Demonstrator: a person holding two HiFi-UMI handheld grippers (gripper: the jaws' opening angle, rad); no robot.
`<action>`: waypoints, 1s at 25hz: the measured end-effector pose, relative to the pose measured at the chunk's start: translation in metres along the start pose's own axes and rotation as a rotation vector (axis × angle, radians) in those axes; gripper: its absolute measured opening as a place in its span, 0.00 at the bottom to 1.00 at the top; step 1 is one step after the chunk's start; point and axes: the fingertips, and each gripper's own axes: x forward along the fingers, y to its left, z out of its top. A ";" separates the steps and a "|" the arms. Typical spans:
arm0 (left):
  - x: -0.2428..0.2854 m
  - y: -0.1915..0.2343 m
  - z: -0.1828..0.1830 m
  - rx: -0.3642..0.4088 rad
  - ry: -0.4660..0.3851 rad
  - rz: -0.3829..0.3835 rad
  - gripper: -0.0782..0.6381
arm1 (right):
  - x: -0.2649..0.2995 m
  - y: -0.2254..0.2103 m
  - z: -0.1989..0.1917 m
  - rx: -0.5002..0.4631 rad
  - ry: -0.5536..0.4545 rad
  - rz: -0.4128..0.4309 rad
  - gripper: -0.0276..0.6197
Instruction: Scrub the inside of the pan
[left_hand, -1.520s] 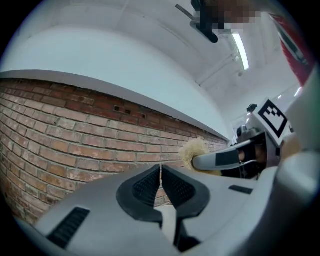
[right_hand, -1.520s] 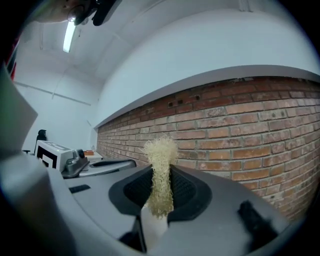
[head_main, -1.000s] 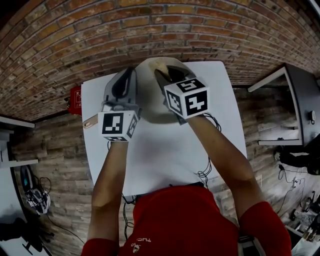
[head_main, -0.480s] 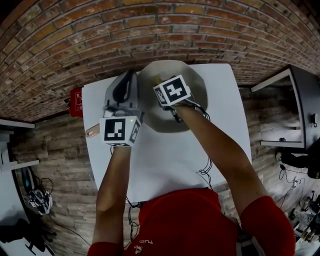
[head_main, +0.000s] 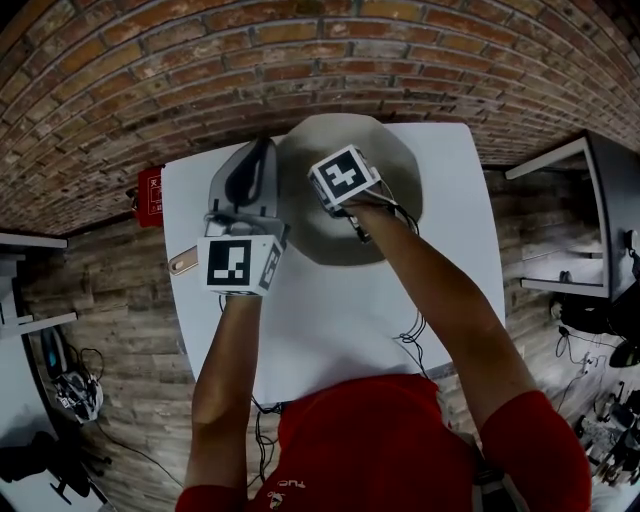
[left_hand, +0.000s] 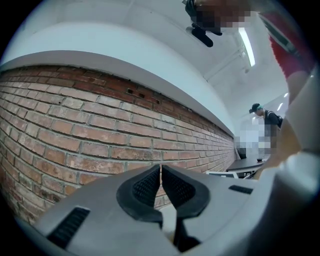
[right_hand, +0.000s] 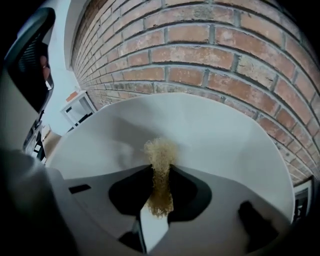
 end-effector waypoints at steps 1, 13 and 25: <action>0.000 0.000 0.000 -0.001 0.001 -0.001 0.14 | 0.000 -0.005 -0.005 0.012 0.012 -0.008 0.18; -0.009 -0.010 0.001 -0.017 -0.004 -0.006 0.14 | -0.022 -0.048 -0.041 0.116 0.058 -0.083 0.18; -0.025 -0.006 0.011 0.003 -0.004 0.026 0.14 | -0.009 0.057 -0.027 -0.087 0.059 0.101 0.18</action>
